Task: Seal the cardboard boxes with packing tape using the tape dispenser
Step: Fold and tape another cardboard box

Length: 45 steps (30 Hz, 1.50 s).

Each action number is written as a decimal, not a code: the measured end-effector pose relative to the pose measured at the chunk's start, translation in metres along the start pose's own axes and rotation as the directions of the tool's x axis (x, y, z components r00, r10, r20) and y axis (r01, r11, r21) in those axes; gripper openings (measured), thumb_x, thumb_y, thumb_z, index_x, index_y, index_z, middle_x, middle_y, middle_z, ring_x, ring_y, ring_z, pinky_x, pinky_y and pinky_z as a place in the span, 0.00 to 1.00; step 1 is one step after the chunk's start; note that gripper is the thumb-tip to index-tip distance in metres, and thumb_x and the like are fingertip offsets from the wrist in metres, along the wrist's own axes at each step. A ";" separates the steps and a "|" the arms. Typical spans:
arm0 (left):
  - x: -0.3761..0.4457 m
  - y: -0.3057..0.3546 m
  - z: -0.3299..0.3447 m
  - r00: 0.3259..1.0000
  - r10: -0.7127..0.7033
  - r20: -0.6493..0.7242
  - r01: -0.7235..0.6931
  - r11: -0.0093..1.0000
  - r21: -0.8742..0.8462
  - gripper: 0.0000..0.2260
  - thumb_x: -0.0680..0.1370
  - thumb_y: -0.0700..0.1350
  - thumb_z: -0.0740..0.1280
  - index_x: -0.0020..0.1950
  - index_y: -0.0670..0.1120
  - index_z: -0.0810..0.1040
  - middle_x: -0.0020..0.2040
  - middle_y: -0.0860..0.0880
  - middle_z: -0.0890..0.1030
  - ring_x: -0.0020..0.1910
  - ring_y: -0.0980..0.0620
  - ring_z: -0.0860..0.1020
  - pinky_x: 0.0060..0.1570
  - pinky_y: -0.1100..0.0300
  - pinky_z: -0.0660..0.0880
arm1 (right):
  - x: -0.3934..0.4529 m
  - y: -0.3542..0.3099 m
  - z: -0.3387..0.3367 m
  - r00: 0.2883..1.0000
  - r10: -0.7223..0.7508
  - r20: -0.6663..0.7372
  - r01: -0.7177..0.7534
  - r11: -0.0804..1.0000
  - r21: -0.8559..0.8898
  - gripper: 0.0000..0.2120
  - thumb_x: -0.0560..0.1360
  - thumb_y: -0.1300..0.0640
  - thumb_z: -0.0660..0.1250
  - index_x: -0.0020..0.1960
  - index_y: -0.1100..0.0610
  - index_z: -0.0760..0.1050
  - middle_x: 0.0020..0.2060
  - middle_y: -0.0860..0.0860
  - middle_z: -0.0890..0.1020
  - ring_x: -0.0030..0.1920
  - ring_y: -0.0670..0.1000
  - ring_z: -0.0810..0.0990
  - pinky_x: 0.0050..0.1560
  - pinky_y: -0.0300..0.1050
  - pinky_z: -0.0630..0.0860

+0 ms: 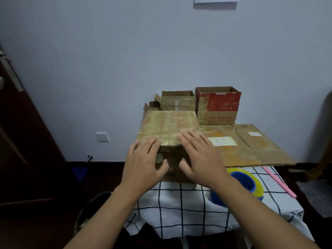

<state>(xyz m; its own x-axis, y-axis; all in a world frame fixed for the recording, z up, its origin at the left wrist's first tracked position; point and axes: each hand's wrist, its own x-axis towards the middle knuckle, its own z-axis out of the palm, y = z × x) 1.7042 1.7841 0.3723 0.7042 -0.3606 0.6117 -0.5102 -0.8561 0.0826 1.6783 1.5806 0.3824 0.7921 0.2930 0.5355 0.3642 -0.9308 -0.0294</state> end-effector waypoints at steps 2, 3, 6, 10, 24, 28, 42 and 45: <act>-0.001 0.000 0.000 1.000 0.000 0.011 0.001 0.999 -0.044 0.25 0.74 0.56 0.61 0.68 0.46 0.73 0.66 0.50 0.76 0.68 0.51 0.71 0.72 0.50 0.62 | 0.011 -0.016 0.004 0.993 -0.061 0.099 0.062 0.998 -0.013 0.33 0.76 0.47 0.59 0.79 0.55 0.61 0.78 0.52 0.64 0.78 0.53 0.60 0.77 0.52 0.50; -0.001 -0.001 -0.001 1.000 -0.003 0.013 0.004 0.997 -0.076 0.25 0.73 0.54 0.61 0.68 0.46 0.72 0.66 0.50 0.76 0.67 0.51 0.72 0.71 0.49 0.63 | 0.015 -0.022 0.007 0.988 -0.070 0.135 0.072 0.997 -0.006 0.32 0.77 0.47 0.59 0.79 0.55 0.61 0.78 0.51 0.64 0.78 0.52 0.60 0.77 0.51 0.51; -0.002 -0.016 -0.001 0.997 -0.079 0.010 0.079 0.966 -0.246 0.25 0.71 0.47 0.62 0.68 0.46 0.71 0.67 0.50 0.74 0.67 0.52 0.70 0.70 0.48 0.64 | 0.018 -0.025 0.008 0.986 -0.042 0.162 0.039 0.999 0.021 0.30 0.77 0.49 0.60 0.77 0.54 0.64 0.76 0.50 0.67 0.76 0.51 0.63 0.76 0.49 0.56; -0.009 -0.038 0.005 0.932 -0.349 0.095 0.323 0.684 -0.655 0.21 0.76 0.46 0.61 0.69 0.54 0.71 0.68 0.59 0.70 0.66 0.63 0.69 0.67 0.56 0.70 | 0.018 -0.024 0.003 0.993 0.001 0.114 -0.008 0.998 0.058 0.28 0.73 0.49 0.61 0.72 0.54 0.73 0.70 0.49 0.75 0.69 0.52 0.73 0.71 0.51 0.66; -0.037 -0.036 0.036 0.784 -0.591 0.188 0.392 0.238 -0.889 0.21 0.78 0.47 0.66 0.71 0.57 0.71 0.63 0.62 0.77 0.61 0.65 0.75 0.58 0.66 0.76 | 0.038 -0.046 0.004 0.966 0.154 0.207 -0.156 0.988 -0.005 0.29 0.71 0.39 0.54 0.70 0.45 0.73 0.61 0.43 0.76 0.60 0.51 0.72 0.63 0.52 0.67; -0.026 -0.038 0.031 0.746 -0.640 0.186 0.393 0.198 -0.898 0.27 0.70 0.65 0.70 0.64 0.52 0.78 0.57 0.55 0.82 0.56 0.61 0.80 0.52 0.64 0.79 | 0.039 -0.049 0.002 0.958 0.173 0.229 -0.180 0.984 0.008 0.30 0.71 0.39 0.54 0.70 0.45 0.72 0.62 0.43 0.76 0.61 0.50 0.71 0.65 0.52 0.66; -0.014 -0.051 0.041 0.782 -0.624 0.006 0.298 0.365 -0.882 0.10 0.77 0.43 0.70 0.48 0.59 0.77 0.45 0.59 0.82 0.47 0.63 0.80 0.44 0.72 0.74 | 0.038 -0.050 -0.002 0.955 0.192 0.228 -0.209 0.977 0.053 0.32 0.70 0.38 0.52 0.72 0.44 0.71 0.61 0.42 0.75 0.61 0.48 0.70 0.63 0.50 0.66; -0.016 -0.052 0.043 0.794 -0.608 0.020 0.290 0.349 -0.891 0.08 0.78 0.44 0.70 0.49 0.58 0.77 0.46 0.59 0.82 0.49 0.60 0.81 0.46 0.71 0.75 | 0.038 -0.050 -0.002 0.954 0.191 0.230 -0.208 0.977 0.052 0.32 0.70 0.38 0.52 0.72 0.44 0.71 0.61 0.41 0.75 0.61 0.48 0.69 0.64 0.50 0.66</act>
<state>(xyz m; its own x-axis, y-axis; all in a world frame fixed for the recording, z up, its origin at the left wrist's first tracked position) 1.7404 1.8186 0.3242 0.8790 0.2265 0.4195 -0.4140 -0.0740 0.9073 1.6889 1.6380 0.4061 0.9381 0.1523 0.3111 0.2165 -0.9589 -0.1834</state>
